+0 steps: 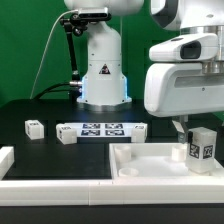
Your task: Assemble one leg
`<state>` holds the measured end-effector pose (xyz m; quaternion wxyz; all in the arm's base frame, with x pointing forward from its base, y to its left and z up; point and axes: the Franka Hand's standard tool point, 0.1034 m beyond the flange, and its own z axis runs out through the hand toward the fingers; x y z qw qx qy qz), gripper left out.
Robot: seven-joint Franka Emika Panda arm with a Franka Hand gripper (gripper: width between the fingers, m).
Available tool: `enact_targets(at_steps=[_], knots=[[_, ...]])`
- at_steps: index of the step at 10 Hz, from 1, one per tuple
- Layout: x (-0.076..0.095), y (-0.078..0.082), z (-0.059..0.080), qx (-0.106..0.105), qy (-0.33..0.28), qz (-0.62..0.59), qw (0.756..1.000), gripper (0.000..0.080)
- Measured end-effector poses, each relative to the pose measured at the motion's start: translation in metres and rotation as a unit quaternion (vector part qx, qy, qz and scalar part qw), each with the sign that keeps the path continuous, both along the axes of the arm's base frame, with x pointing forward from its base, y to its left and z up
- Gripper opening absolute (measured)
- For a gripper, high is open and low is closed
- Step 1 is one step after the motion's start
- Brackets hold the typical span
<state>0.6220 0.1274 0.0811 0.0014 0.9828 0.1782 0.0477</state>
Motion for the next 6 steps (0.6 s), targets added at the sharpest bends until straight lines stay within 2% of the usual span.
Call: enact_targets(at_steps=[1,2,3,5,6], knots=[[0.0,0.0,0.0,0.0,0.0,0.0,1.0,0.0377],[0.0001,-0.0002,0.0,0.0,0.0,-0.003,1.0,0.0377],[0.0006,-0.0029,0.0,0.001,0.0,-0.018,1.0,0.0294],[0.0009,-0.0073,-0.0006,0.023,0.006,-0.096,0.995,0.0294],[0.0008,-0.0079,-0.0011,0.034,0.009,-0.176,0.984,0.0294]])
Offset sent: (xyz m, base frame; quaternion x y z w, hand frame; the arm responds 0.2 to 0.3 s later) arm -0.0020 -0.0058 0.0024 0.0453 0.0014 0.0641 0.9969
